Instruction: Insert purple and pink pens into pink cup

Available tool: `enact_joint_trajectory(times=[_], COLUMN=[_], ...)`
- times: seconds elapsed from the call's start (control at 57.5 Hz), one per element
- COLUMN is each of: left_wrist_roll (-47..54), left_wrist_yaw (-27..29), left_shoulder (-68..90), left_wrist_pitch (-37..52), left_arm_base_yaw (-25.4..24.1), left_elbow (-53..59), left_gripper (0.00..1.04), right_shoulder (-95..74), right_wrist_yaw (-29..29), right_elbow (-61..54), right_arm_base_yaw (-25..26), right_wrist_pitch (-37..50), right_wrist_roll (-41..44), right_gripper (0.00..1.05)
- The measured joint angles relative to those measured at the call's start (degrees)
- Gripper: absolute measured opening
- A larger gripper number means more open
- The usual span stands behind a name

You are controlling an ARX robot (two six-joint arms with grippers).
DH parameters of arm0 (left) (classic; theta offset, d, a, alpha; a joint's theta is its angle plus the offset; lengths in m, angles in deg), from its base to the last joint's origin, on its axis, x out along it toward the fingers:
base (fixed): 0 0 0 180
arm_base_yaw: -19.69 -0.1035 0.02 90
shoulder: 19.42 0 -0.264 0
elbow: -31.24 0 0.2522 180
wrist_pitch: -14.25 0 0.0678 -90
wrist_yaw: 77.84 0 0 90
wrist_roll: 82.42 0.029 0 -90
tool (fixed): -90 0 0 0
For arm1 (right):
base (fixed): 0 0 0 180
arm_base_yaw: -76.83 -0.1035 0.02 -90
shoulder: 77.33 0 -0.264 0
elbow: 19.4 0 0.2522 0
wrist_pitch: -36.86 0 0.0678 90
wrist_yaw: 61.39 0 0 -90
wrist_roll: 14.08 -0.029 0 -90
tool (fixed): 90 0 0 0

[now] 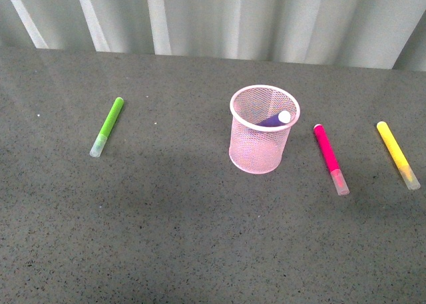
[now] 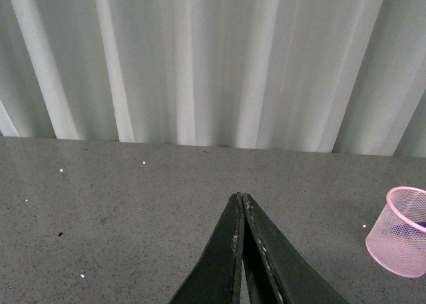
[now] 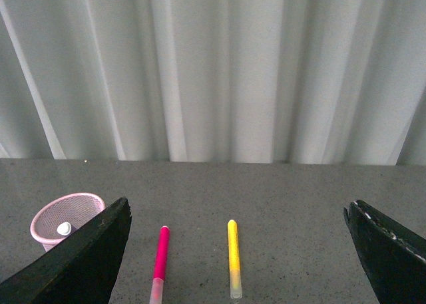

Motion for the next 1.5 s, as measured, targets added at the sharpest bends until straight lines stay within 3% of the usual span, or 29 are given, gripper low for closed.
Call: enact_joint_trajectory(times=[0.261, 0.365, 0.817, 0.957, 1.026, 1.078, 1.148, 1.217, 1.322, 1.496], left_wrist_roll=[0.0, 0.04, 0.09, 0.09, 0.09, 0.09, 0.11, 0.11, 0.11, 0.13], left_wrist_yaw=[0.0, 0.04, 0.04, 0.02, 0.02, 0.11, -0.02, 0.02, 0.07, 0.04], left_shoulder=[-4.28, -12.33, -13.88, -13.88, -13.9, -13.9, -13.9, -13.88, -13.92, -13.92], left_wrist_pitch=[-4.33, -13.84, -14.32, -14.32, -14.32, -14.32, -14.32, -14.32, -14.32, -14.32], left_arm_base_yaw=[0.0, 0.0, 0.0, 0.0, 0.0, 0.0, 0.0, 0.0, 0.0, 0.0], left_elbow=[-0.02, -0.02, -0.02, -0.02, -0.02, -0.02, -0.02, -0.02, -0.02, -0.02], left_gripper=[0.04, 0.04, 0.04, 0.31, 0.43, 0.52, 0.66, 0.8, 0.97, 0.98], right_shoulder=[0.0, 0.0, 0.0, 0.0, -2.95, -7.06, -18.21, -28.37, -43.58, -74.38], right_wrist_yaw=[0.0, 0.02, 0.0, 0.0, 4.83, 4.52, -0.46, -1.29, -0.46, 4.66], right_elbow=[0.0, 0.0, 0.0, 0.0, 2.54, 5.01, 12.52, 19.28, 28.33, 44.63], right_arm_base_yaw=[0.0, 0.0, 0.0, 0.0, -1.03, -0.09, 6.45, 11.21, 12.94, 9.81], right_wrist_pitch=[0.0, 0.0, 0.0, 0.0, -5.81, -6.97, -0.28, 7.98, 14.99, 13.62], right_wrist_roll=[0.0, 0.0, 0.0, 0.0, -2.27, -3.82, -5.25, -5.55, -5.35, -0.74], right_gripper=[0.98, 0.98, 0.98, 0.98, 0.98, 0.98, 0.98, 0.98, 0.98, 0.98])
